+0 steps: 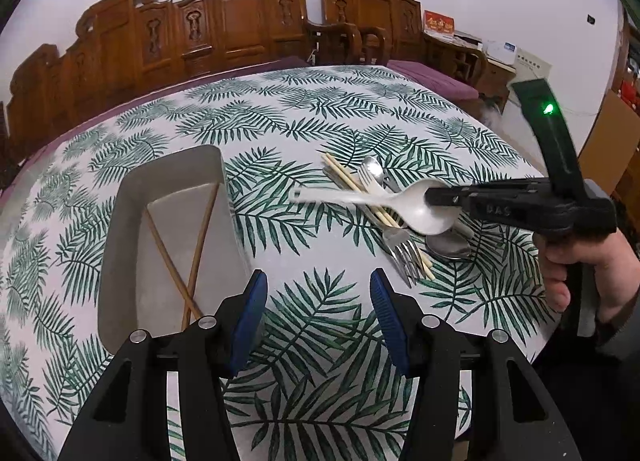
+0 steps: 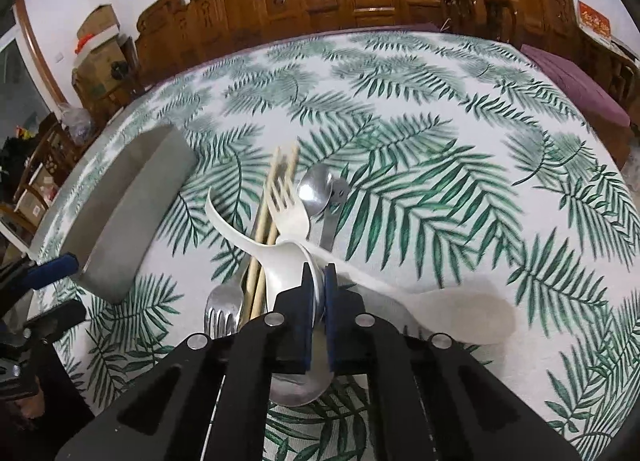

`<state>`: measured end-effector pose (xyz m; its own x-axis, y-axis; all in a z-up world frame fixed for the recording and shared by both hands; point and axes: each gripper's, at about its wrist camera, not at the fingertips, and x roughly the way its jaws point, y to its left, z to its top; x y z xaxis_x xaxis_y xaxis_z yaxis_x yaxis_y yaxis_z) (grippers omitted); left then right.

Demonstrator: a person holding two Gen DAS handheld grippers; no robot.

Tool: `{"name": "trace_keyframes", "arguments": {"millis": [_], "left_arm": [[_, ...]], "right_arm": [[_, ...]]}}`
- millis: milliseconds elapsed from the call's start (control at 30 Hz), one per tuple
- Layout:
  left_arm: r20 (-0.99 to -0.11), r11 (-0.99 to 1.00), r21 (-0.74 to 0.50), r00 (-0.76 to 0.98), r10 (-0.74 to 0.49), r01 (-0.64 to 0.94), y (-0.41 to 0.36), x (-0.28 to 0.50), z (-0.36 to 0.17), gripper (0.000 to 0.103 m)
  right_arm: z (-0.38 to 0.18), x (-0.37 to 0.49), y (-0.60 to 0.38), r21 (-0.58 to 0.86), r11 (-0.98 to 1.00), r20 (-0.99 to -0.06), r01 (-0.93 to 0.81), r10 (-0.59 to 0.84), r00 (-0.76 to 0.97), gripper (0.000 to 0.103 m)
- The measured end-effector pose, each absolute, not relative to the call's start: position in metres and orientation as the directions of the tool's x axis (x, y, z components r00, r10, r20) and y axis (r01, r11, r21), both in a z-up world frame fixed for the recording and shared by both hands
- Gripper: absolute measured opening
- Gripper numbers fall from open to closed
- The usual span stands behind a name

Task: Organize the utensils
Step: 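Grasp a metal fork with the left tool while the right tool lifts the white spoon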

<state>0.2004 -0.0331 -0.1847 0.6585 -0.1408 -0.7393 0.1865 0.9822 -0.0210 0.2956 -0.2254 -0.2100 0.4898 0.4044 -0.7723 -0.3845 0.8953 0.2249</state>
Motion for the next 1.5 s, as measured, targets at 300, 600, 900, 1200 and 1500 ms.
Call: {"name": "trace_keyframes", "arguments": {"millis": [300, 600, 900, 1200, 1500], "left_arm": [[-0.757, 0.980, -0.008, 0.640, -0.136, 0.199, -0.057, 0.220, -0.186, 0.051], [-0.791, 0.979, -0.055, 0.589, -0.164, 0.198, -0.085, 0.255, -0.210, 0.051], [-0.836, 0.985, -0.088, 0.527, -0.153, 0.145, -0.093, 0.298, -0.225, 0.038], [-0.889, 0.990, -0.101, 0.438, -0.136, 0.102, -0.093, 0.325, -0.240, 0.027], [-0.899, 0.992, -0.102, 0.419, -0.126, 0.078, -0.091, 0.320, -0.240, 0.006]], "right_arm": [[-0.190, 0.299, -0.261, 0.236, 0.921, -0.708, -0.309, 0.381, 0.595, 0.006], [-0.195, 0.303, -0.279, 0.240, 0.930, -0.714, -0.279, 0.364, 0.598, 0.006], [-0.194, 0.303, -0.279, 0.259, 0.923, -0.706, -0.285, 0.382, 0.596, 0.006], [-0.193, 0.304, -0.283, 0.270, 0.924, -0.700, -0.270, 0.381, 0.603, 0.006], [-0.193, 0.300, -0.278, 0.252, 0.926, -0.702, -0.280, 0.374, 0.605, 0.007]]}}
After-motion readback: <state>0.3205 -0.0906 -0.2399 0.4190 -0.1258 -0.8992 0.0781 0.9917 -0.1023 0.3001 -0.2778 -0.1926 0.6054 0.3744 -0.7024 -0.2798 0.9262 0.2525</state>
